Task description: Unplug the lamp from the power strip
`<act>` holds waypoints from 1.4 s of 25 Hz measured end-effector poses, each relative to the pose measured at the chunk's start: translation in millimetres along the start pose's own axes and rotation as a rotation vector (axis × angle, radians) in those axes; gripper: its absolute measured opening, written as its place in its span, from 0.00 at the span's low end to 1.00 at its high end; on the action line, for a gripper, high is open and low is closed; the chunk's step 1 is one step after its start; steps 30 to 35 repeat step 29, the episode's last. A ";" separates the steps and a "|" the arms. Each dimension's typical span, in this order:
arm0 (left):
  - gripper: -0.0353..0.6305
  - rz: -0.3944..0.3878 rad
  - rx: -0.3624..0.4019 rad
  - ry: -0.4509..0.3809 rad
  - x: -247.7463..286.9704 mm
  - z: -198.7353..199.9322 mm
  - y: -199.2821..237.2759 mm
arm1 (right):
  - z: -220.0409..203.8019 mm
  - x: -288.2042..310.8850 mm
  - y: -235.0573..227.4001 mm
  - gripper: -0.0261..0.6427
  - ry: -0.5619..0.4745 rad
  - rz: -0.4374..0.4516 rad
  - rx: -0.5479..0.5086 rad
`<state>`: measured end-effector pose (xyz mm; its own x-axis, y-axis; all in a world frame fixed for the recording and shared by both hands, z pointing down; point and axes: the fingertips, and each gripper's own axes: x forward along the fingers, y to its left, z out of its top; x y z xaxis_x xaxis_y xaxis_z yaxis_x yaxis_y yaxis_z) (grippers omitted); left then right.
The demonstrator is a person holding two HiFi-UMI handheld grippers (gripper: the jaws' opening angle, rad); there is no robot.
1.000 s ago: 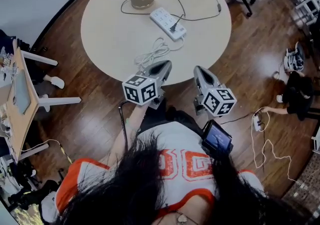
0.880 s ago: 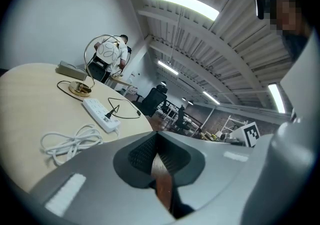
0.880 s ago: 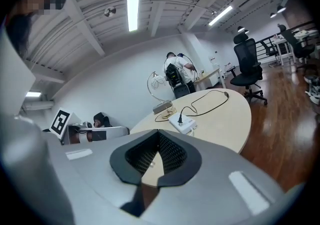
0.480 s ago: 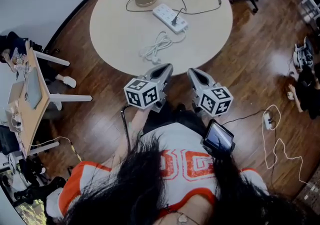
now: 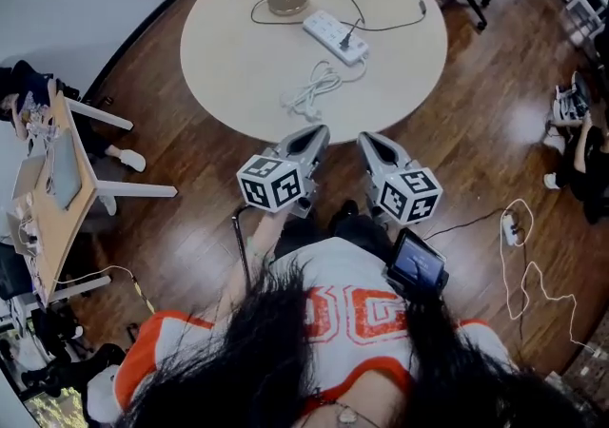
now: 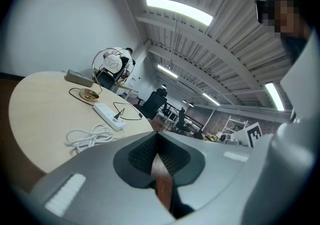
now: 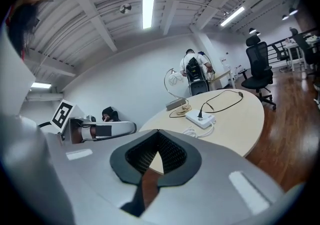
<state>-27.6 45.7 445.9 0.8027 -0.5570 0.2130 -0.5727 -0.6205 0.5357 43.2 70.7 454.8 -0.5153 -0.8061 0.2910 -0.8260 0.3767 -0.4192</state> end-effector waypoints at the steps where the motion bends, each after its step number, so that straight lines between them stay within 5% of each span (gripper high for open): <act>1: 0.05 0.002 -0.006 -0.002 -8.0 -0.6 3.3 | -2.7 1.2 6.8 0.04 0.002 -0.004 -0.005; 13: 0.05 -0.015 -0.027 -0.021 -69.5 -1.3 29.5 | -22.6 12.3 62.8 0.04 0.002 -0.048 -0.042; 35: 0.05 -0.060 -0.026 -0.016 -84.5 2.8 31.0 | -23.1 11.7 77.9 0.04 -0.008 -0.090 -0.047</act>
